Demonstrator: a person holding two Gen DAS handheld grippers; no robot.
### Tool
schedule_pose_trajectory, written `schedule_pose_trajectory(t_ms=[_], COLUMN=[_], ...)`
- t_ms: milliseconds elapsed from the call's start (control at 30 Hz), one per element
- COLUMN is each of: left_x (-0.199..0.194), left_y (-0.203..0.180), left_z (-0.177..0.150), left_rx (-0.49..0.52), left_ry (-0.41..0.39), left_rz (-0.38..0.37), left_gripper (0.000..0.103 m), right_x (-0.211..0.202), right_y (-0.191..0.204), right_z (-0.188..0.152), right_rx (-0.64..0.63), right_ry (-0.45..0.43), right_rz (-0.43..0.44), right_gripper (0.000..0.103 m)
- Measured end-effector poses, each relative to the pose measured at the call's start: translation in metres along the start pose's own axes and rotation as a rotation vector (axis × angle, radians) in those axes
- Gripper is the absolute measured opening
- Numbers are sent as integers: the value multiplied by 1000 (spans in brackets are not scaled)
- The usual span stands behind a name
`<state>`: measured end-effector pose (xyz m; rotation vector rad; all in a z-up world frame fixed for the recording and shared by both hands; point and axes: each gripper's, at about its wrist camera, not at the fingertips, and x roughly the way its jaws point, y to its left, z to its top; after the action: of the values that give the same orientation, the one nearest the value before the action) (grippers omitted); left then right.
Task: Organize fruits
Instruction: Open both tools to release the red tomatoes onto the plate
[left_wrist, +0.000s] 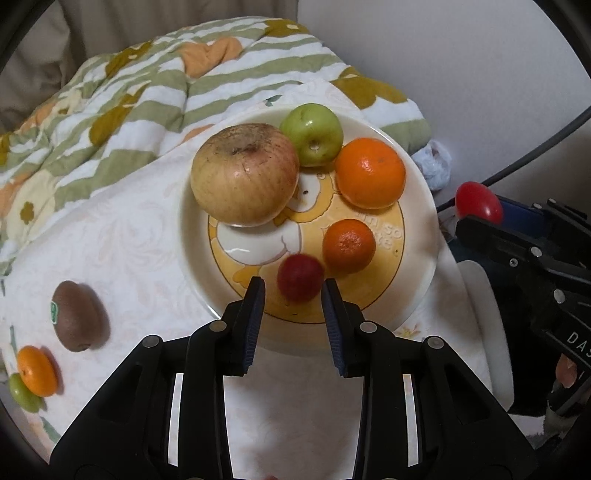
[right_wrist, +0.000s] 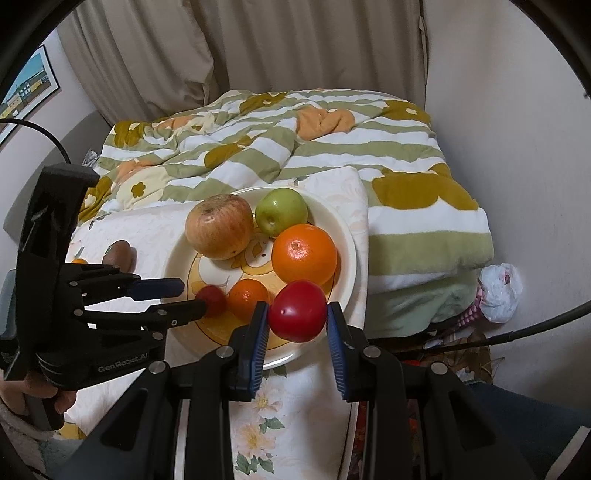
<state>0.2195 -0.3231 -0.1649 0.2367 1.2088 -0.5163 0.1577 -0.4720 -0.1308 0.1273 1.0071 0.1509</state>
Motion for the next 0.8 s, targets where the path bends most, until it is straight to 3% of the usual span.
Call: schedule_pose_trajectory(t_ms=[233, 267, 300, 433, 800], left_x=[-4, -4, -4, -11, -45], left_y=[1, 1, 1, 2, 18], left_z=[-2, -3, -3, -9, -22], left_rx=[19, 19, 18, 3, -39], left_ry=[4, 6, 9, -7, -59], left_rz=[20, 22, 22, 16, 157], left_gripper=[42, 62, 103, 103, 103], right_x=[-4, -5, -5, -6, 4], right_y=[-3, -3, -3, -4, 2], right_z=[1, 1, 0, -1, 4], right_rx=[4, 3, 2, 4, -68], right_ry=[-13, -15, -18, -15, -3], right_rz=[-9, -10, -11, -9, 36], right_gripper=[29, 29, 29, 29, 29])
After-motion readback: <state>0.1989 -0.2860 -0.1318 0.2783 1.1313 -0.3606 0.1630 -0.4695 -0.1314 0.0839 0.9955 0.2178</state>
